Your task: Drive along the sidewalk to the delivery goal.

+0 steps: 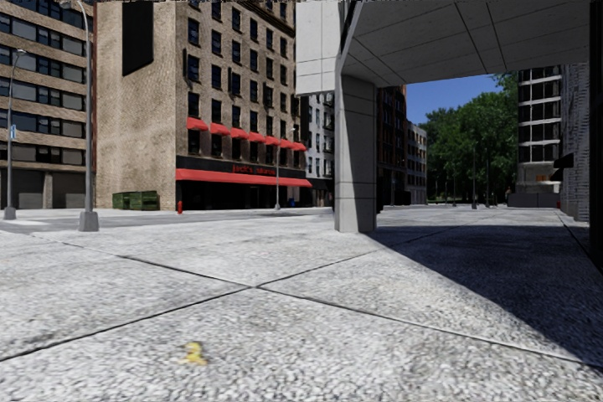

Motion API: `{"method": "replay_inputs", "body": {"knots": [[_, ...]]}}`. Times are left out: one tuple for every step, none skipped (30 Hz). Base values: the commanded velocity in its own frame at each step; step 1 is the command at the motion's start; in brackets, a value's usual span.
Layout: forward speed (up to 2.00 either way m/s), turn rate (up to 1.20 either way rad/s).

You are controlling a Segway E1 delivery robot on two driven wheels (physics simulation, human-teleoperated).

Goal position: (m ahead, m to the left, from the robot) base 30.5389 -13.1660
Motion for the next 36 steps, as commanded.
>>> {"method": "replay_inputs", "body": {"knots": [[2.00, -0.55], [2.00, -0.55], [2.00, -0.55], [2.00, -0.55], [2.00, -0.55], [2.00, -0.55], [2.00, -0.55], [2.00, -0.55], [2.00, -0.55], [2.00, -0.55], [2.00, -0.55], [2.00, -0.55], [2.00, -0.55], [2.00, -0.55], [2.00, -0.55], [2.00, -0.55], [2.00, -0.55], [2.00, -0.55], [2.00, -0.55], [2.00, -0.55], [2.00, -0.55], [2.00, -0.55], [2.00, -0.55], [2.00, -0.52], [2.00, -0.45], [2.00, -0.45], [2.00, -0.44], [2.00, -0.43], [2.00, -0.36], [2.00, -0.36], [2.00, 0.00], [2.00, 0.00], [2.00, 0.00], [2.00, 0.00], [2.00, 0.00], [2.00, 0.00]]}}
